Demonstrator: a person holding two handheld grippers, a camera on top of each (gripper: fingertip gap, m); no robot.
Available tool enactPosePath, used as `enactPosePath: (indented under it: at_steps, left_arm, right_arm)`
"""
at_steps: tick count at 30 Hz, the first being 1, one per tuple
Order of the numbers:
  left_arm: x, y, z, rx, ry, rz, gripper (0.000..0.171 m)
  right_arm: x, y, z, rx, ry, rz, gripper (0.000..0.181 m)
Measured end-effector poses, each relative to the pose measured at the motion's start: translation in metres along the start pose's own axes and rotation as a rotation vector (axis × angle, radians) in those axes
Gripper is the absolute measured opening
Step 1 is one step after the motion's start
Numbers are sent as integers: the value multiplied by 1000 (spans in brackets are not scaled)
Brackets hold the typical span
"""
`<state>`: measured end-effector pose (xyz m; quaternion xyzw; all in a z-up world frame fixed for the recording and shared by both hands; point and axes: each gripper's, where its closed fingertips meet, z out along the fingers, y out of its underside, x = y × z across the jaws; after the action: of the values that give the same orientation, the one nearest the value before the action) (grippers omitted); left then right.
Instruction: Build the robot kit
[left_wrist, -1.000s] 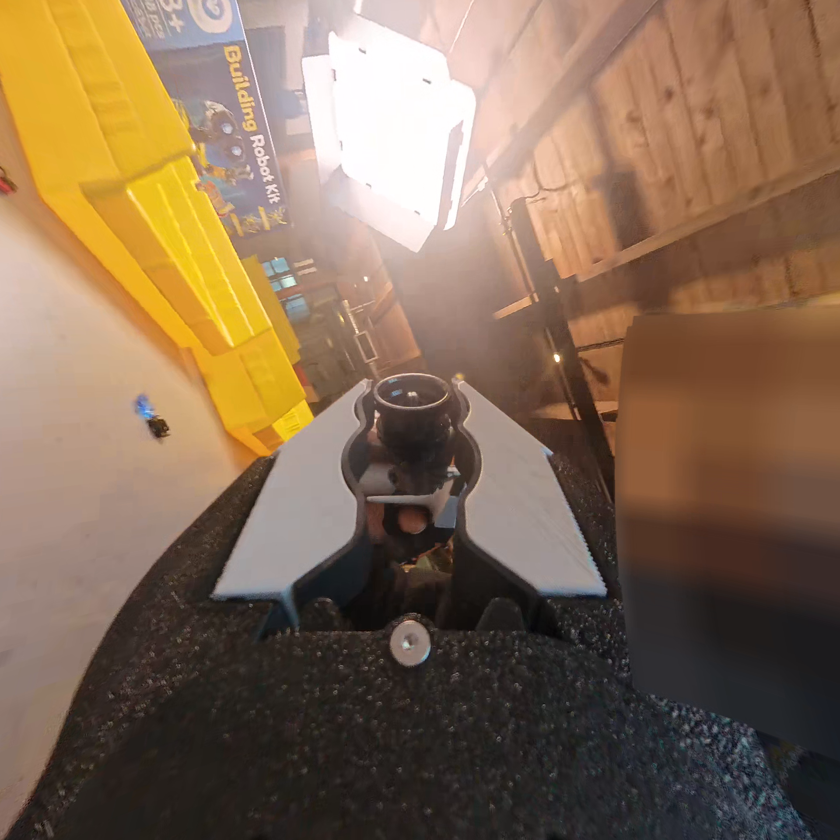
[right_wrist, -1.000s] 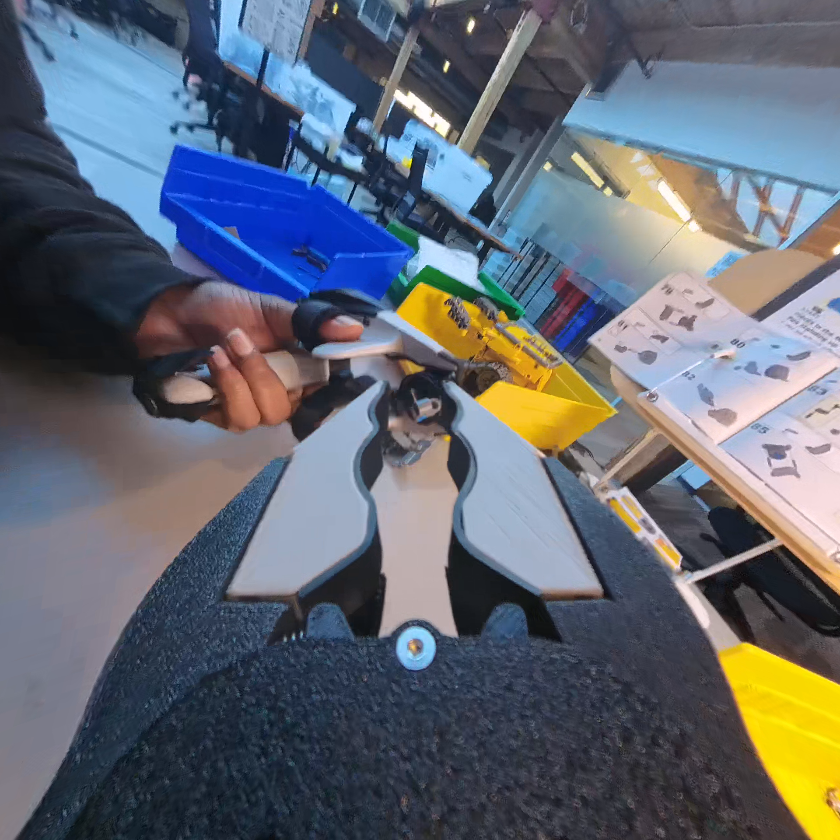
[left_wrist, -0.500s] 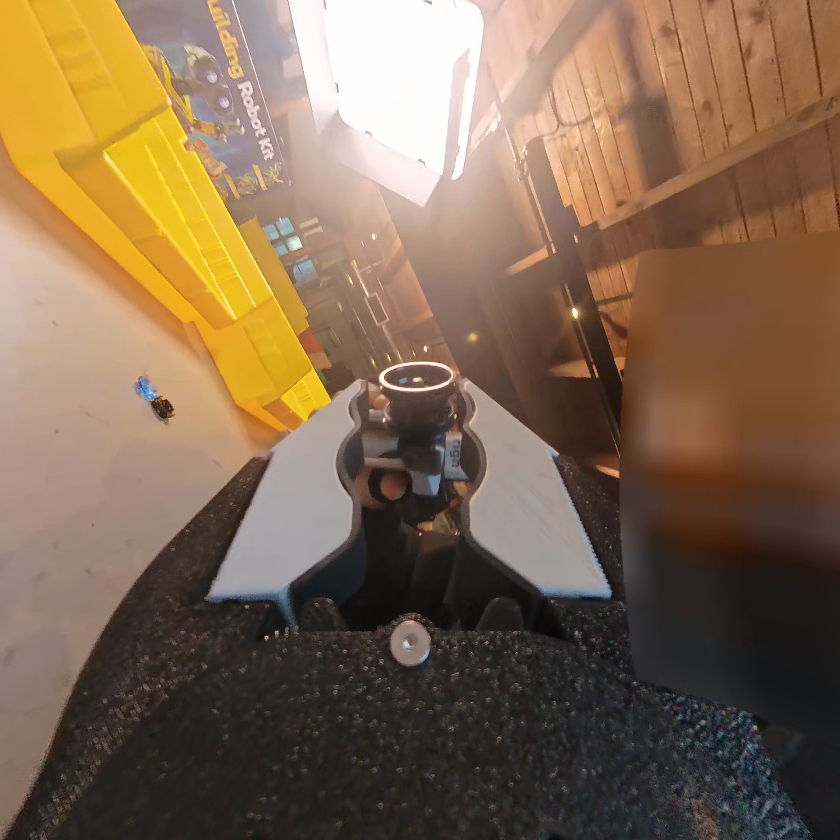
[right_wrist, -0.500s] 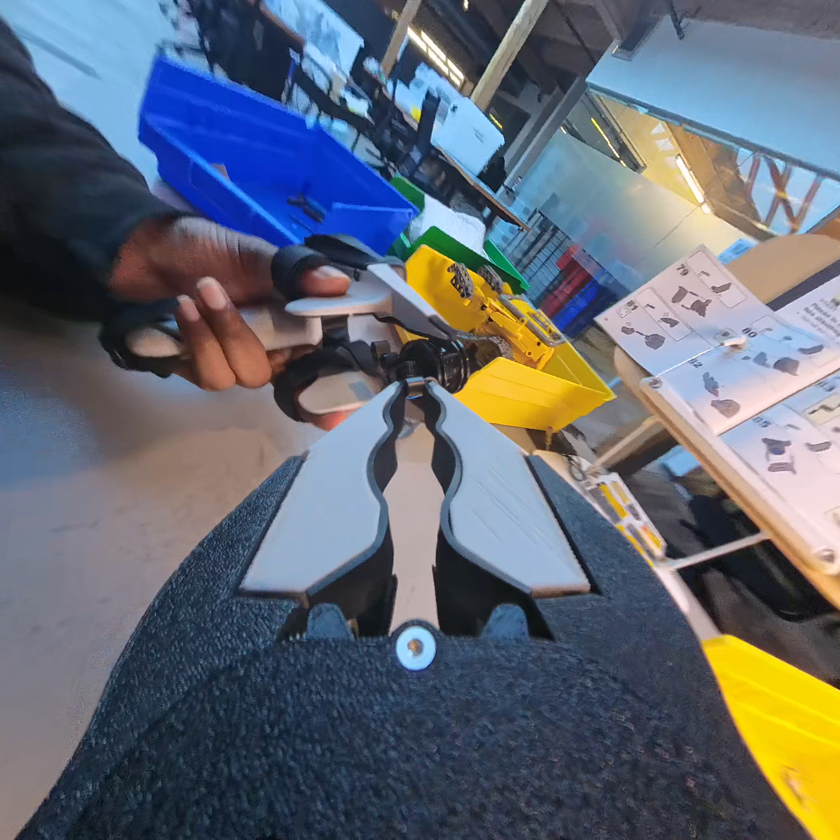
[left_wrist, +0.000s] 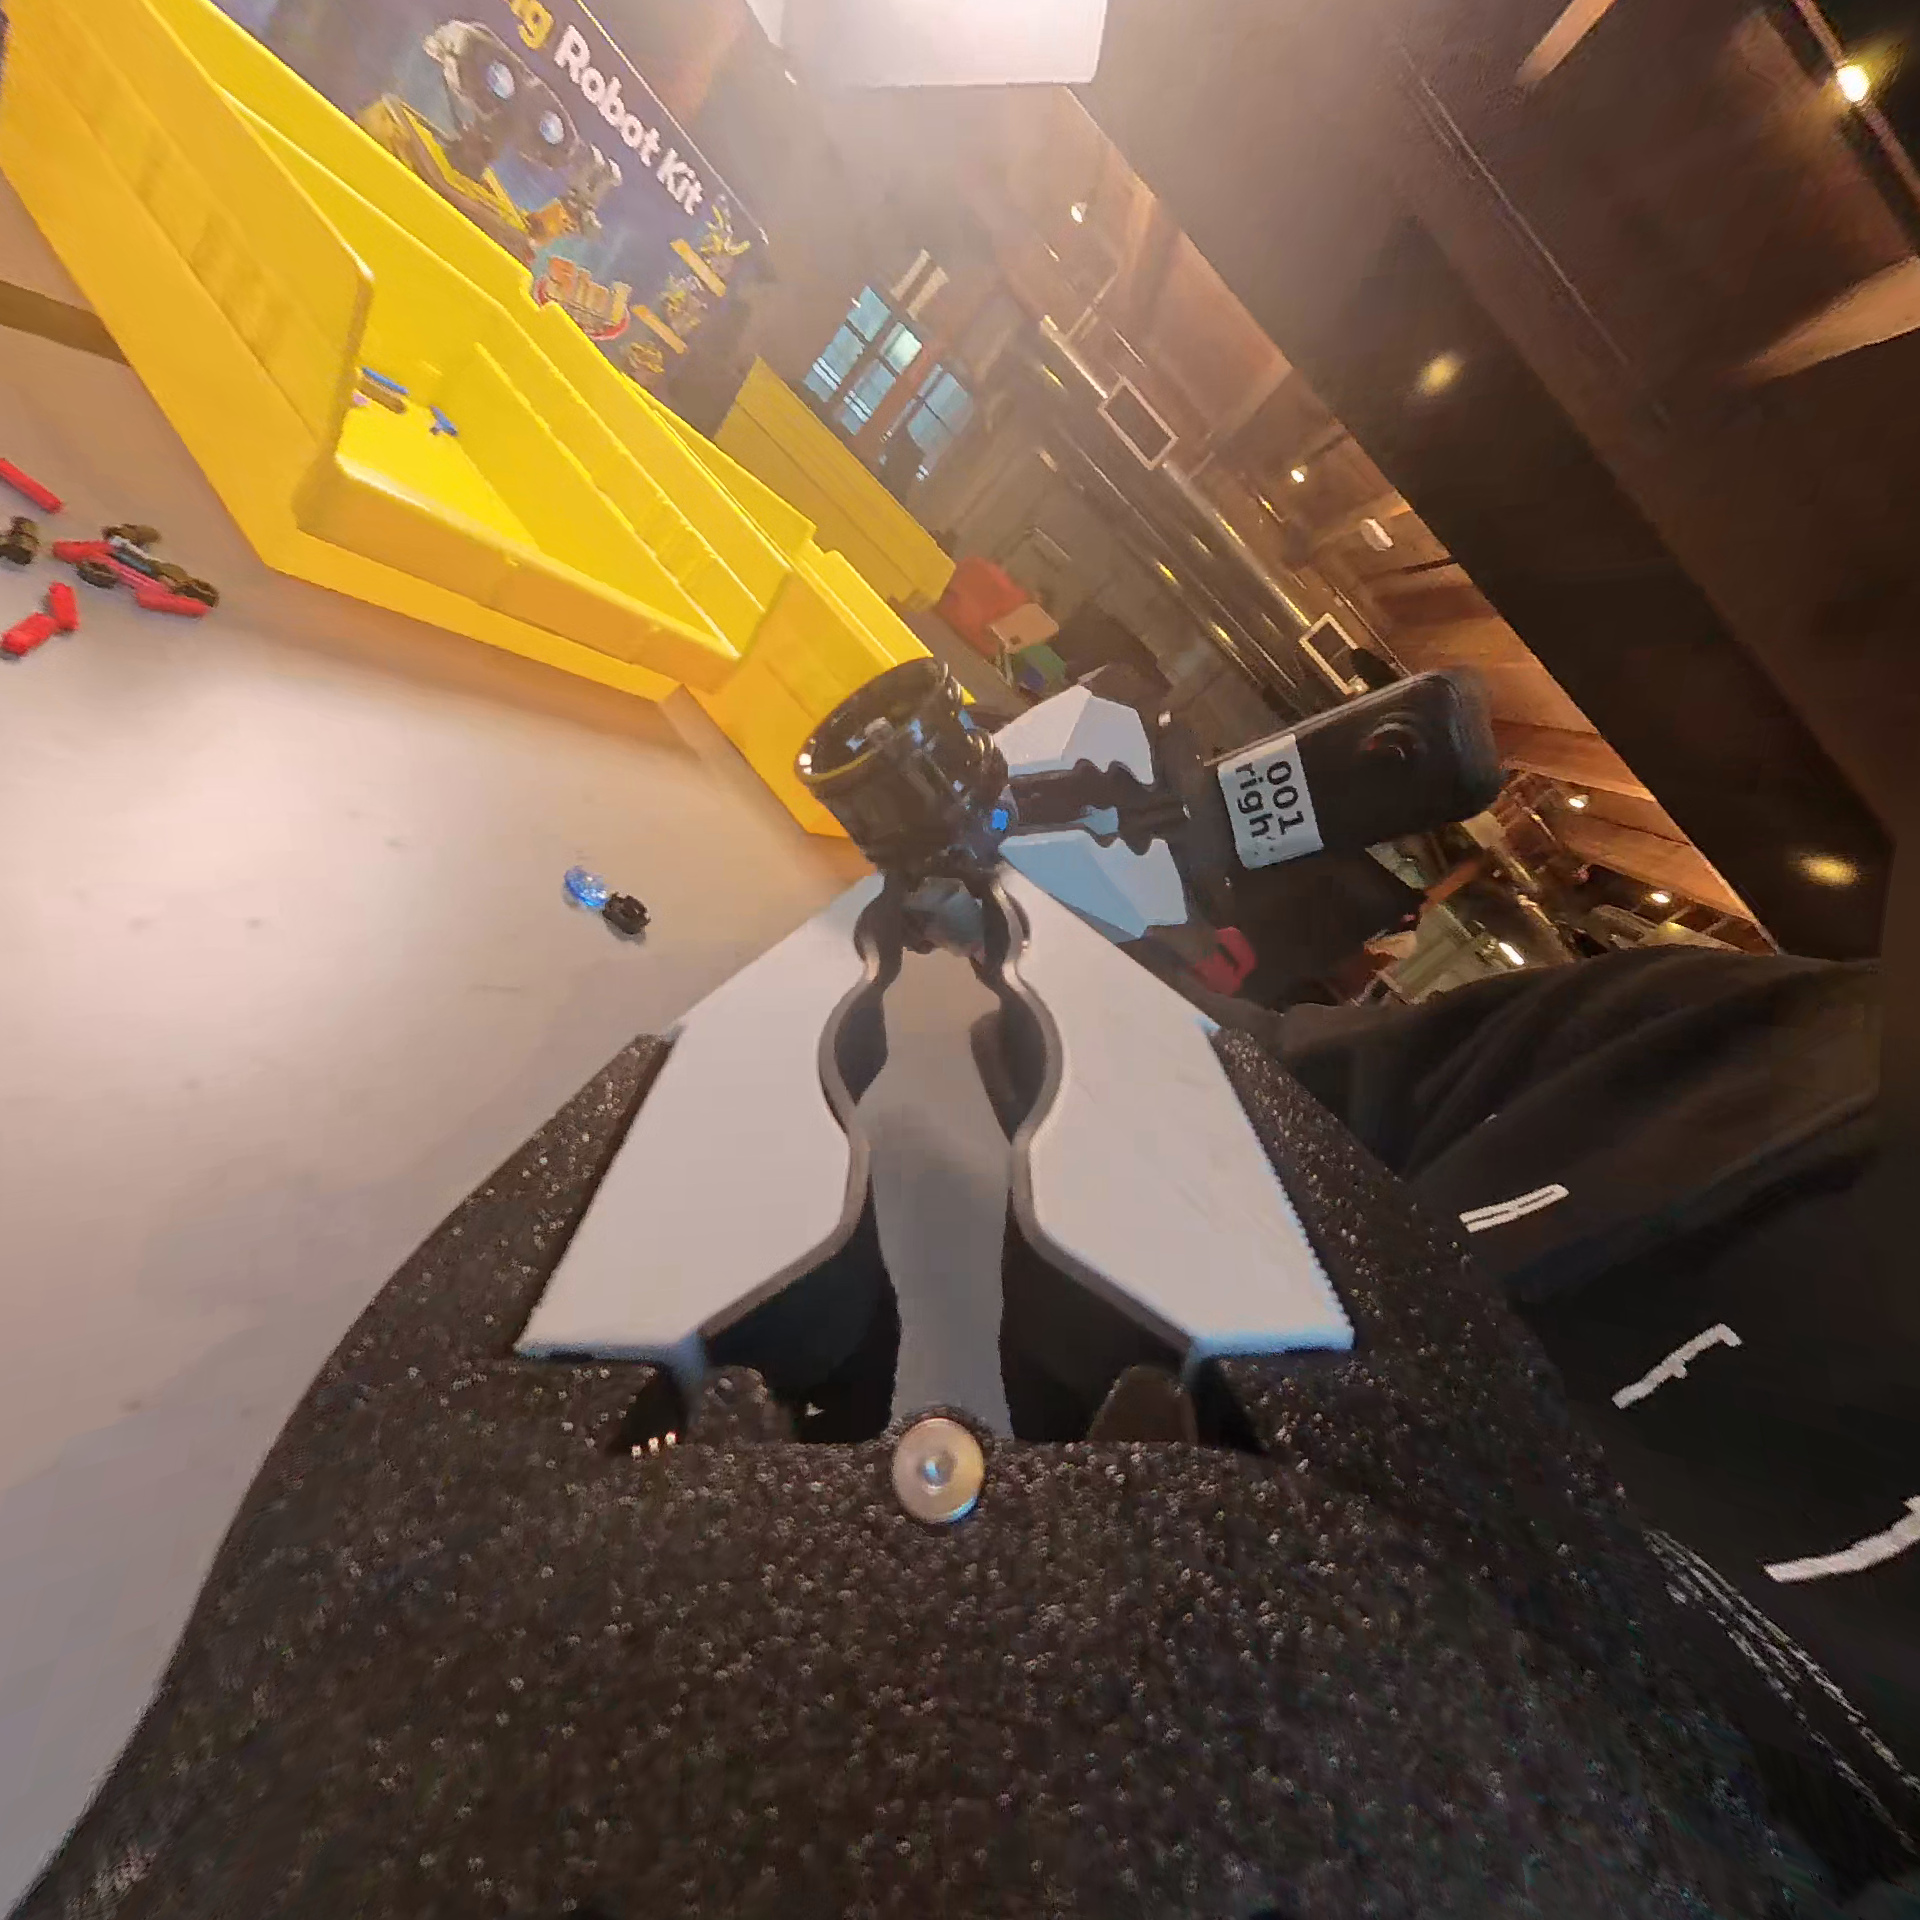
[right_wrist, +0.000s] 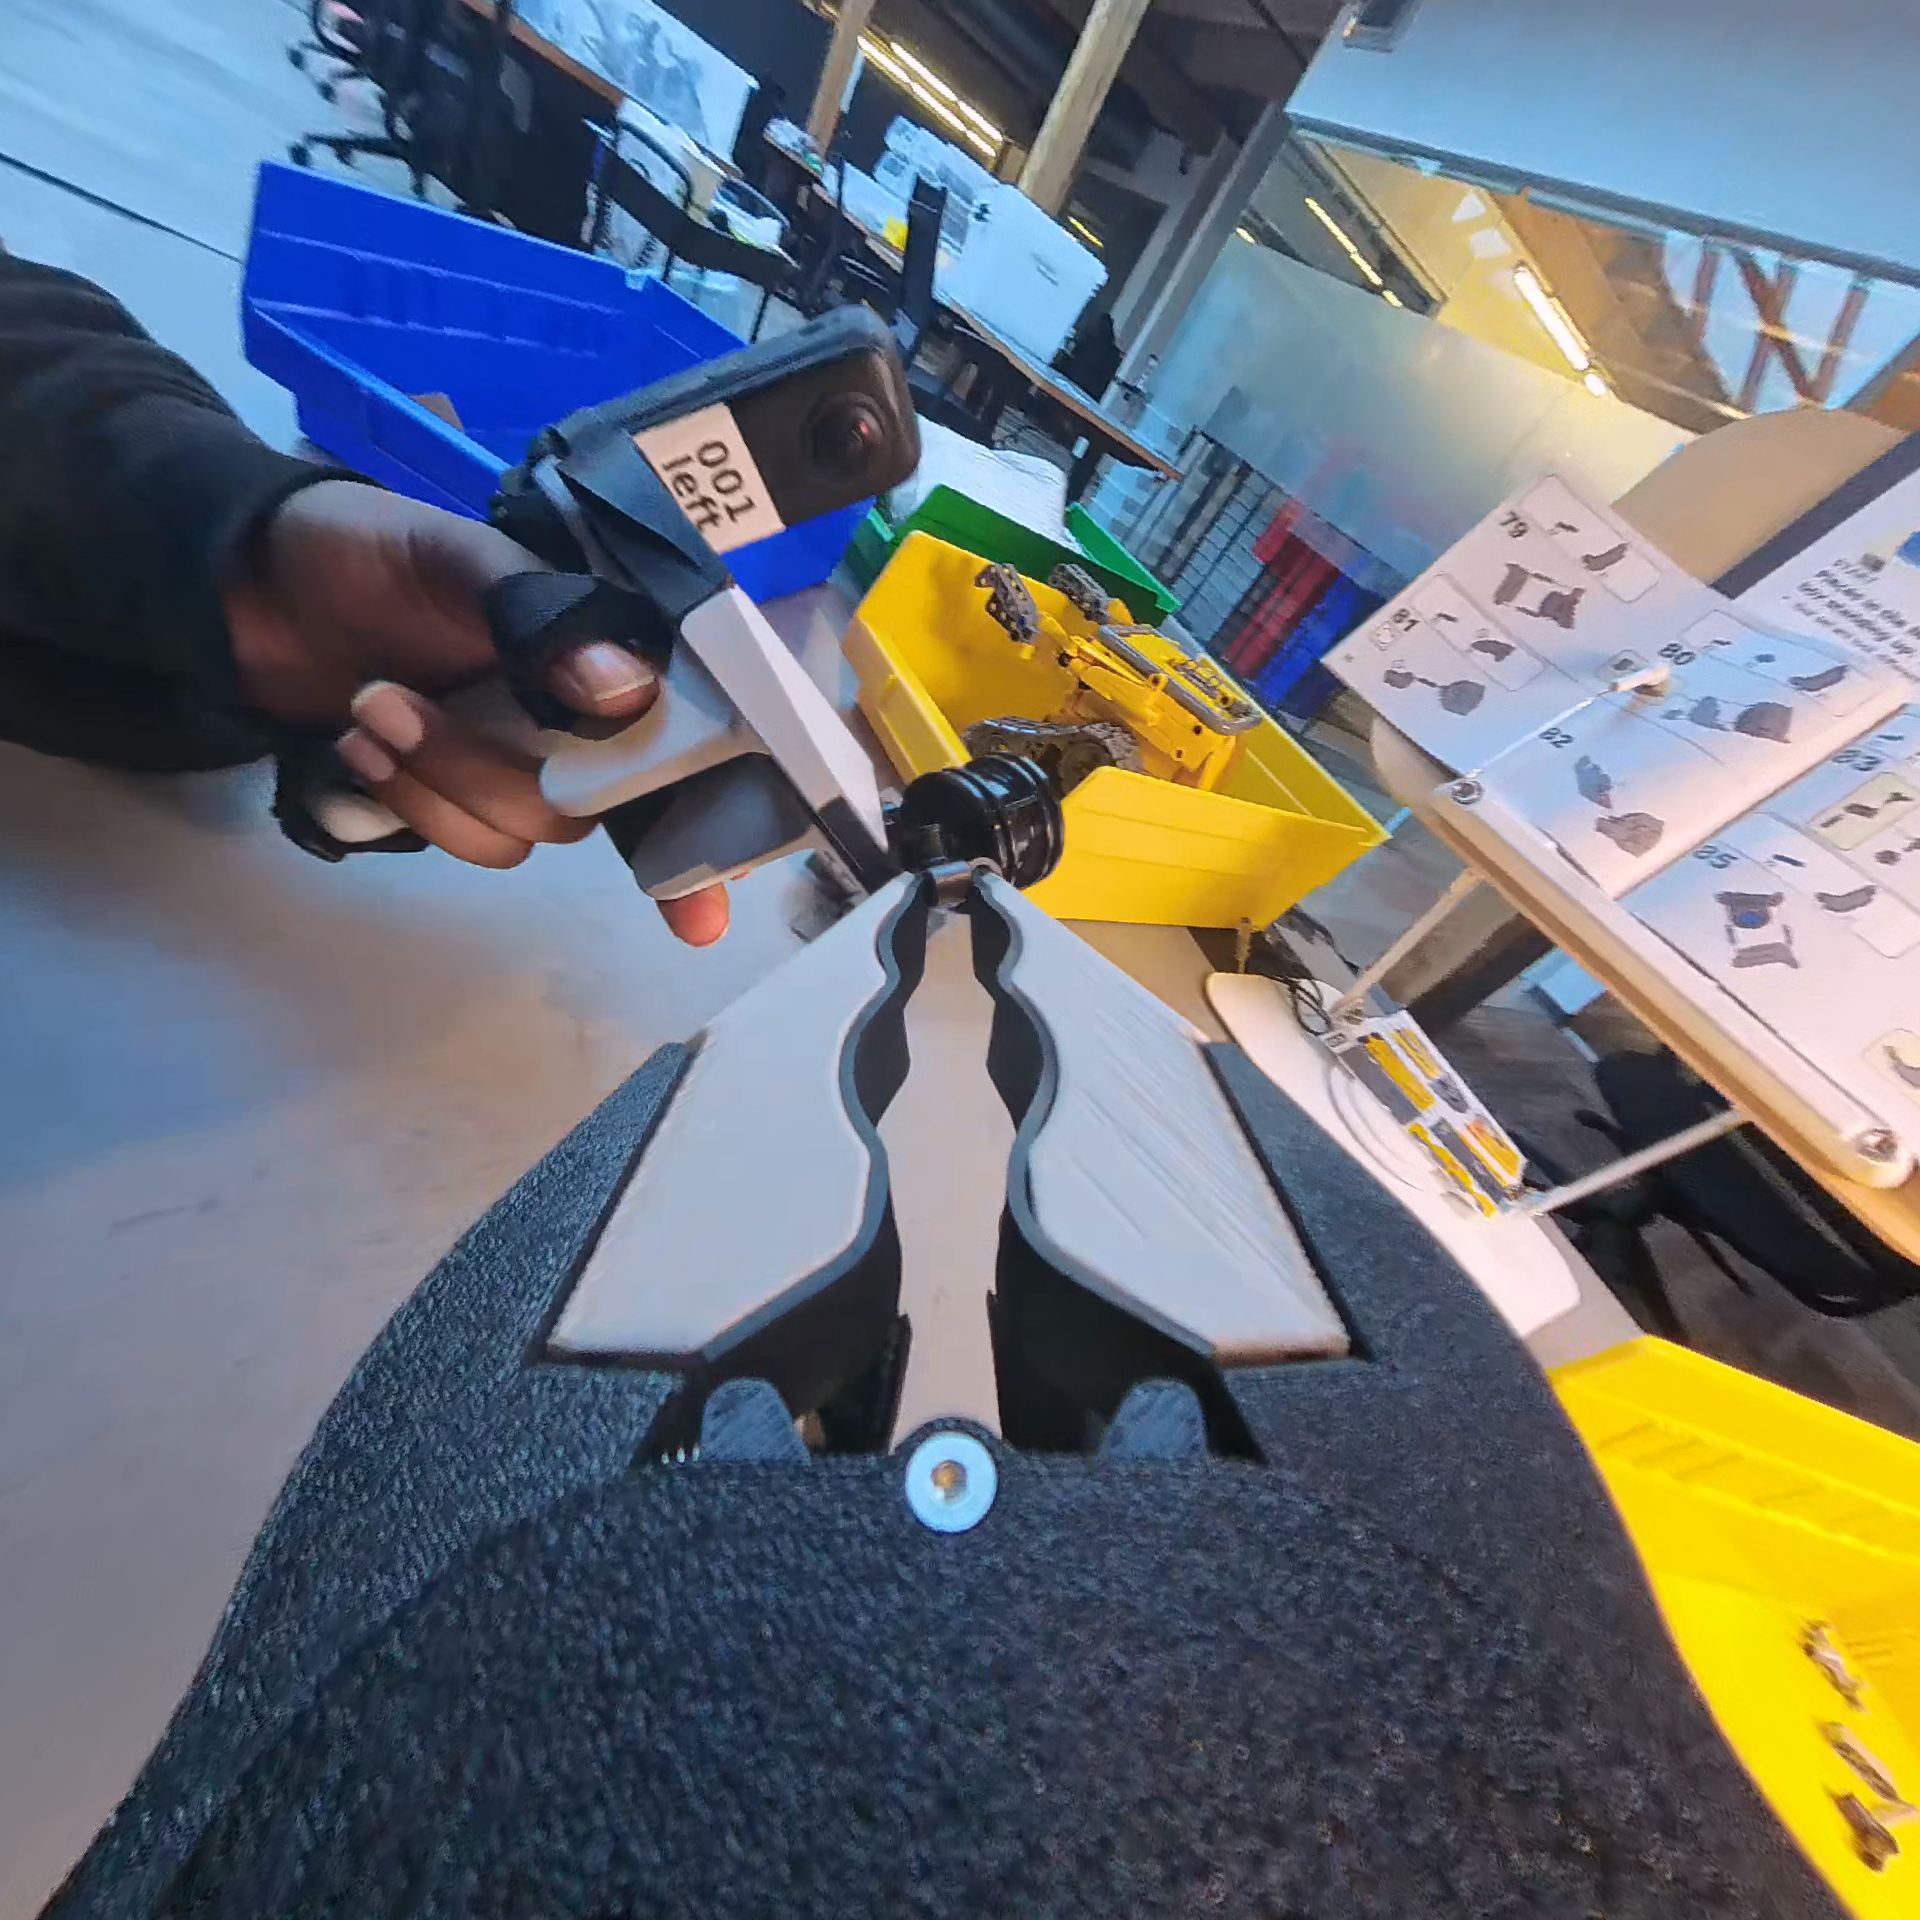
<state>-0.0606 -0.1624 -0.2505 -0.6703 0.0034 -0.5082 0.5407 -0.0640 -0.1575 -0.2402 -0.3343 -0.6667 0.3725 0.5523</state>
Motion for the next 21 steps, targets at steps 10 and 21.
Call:
enactPosePath:
  at_steps: [10, 21]
  left_arm:
    - [-1, -10, -4, 169, 114, -304, 14]
    - [25, -4, -11, -139, 341, -128, 56]
  right_arm:
    - [3, -4, 7, -27, 121, -116, 7]
    - [-33, -17, -16, 110, -413, 340, 7]
